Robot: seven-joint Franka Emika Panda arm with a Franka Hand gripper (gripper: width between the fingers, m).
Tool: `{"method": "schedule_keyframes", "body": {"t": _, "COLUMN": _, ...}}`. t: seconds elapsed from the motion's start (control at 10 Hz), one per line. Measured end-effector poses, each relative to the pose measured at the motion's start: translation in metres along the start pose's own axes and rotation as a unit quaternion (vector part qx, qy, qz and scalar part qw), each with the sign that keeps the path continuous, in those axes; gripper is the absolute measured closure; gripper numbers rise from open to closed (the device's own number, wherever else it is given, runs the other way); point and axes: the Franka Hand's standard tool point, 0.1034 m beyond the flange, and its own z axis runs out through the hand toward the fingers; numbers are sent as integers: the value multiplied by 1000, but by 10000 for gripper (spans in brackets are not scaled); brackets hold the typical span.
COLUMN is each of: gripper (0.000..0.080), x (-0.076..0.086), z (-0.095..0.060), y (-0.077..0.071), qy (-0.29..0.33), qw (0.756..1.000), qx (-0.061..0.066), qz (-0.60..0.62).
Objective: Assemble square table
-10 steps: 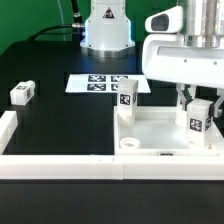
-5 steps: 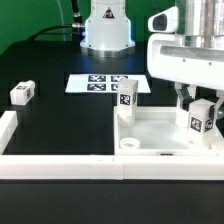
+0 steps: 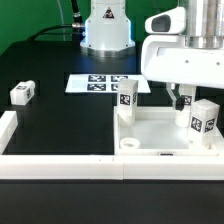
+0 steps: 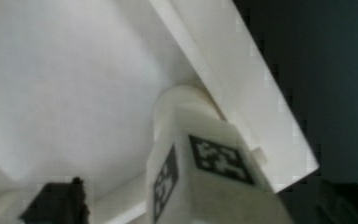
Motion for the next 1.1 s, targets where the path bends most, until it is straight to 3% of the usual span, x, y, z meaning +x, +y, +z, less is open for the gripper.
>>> {"method": "schedule_keyframes", "body": {"t": 0.3, "gripper": 151, "x": -2, "z": -1, "y": -5, "qy": 3, "qw": 990, "qx": -6, "qz": -144}}
{"method": "schedule_keyframes", "body": {"t": 0.7, "gripper": 151, "x": 0, "z": 0, "y": -1, "qy": 3, "qw": 965, "qx": -9, "qz": -263}}
{"method": "schedule_keyframes", "body": {"t": 1.1, "gripper": 151, "x": 5, "z": 0, "y": 6, "qy": 3, "qw": 916, "qx": -19, "qz": -400}}
